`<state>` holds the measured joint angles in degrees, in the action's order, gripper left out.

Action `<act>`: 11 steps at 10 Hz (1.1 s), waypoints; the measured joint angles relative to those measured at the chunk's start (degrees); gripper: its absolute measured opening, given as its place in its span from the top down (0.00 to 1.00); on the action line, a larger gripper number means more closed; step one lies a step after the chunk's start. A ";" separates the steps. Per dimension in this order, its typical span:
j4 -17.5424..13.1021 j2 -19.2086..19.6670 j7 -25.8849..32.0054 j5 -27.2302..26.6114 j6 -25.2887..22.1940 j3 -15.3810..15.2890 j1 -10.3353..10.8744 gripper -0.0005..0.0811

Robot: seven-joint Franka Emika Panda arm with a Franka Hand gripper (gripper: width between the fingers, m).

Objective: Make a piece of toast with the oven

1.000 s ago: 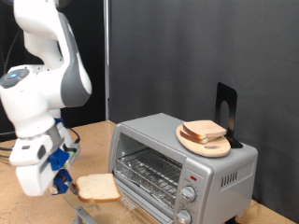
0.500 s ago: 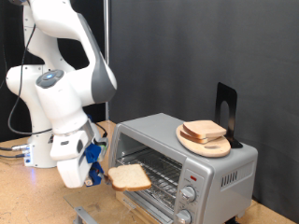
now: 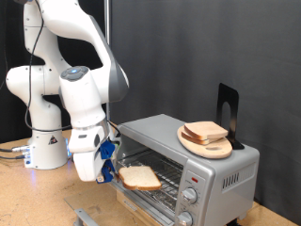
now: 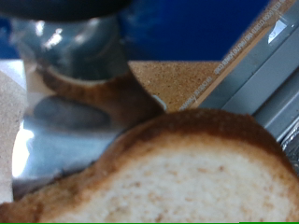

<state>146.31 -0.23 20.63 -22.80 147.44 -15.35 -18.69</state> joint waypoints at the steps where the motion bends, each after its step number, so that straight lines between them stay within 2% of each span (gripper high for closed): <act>1: 0.10 0.00 -1.13 1.51 0.04 -0.15 0.00 0.51; 3: 0.70 -0.19 -1.25 3.23 0.24 -0.09 -0.16 0.51; 8: 4.08 -2.62 4.94 4.50 0.95 1.39 -1.98 0.51; 11: 4.50 -4.16 7.30 2.72 0.41 1.90 -2.38 0.51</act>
<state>150.81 -4.39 27.93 -20.08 147.85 -13.45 -21.07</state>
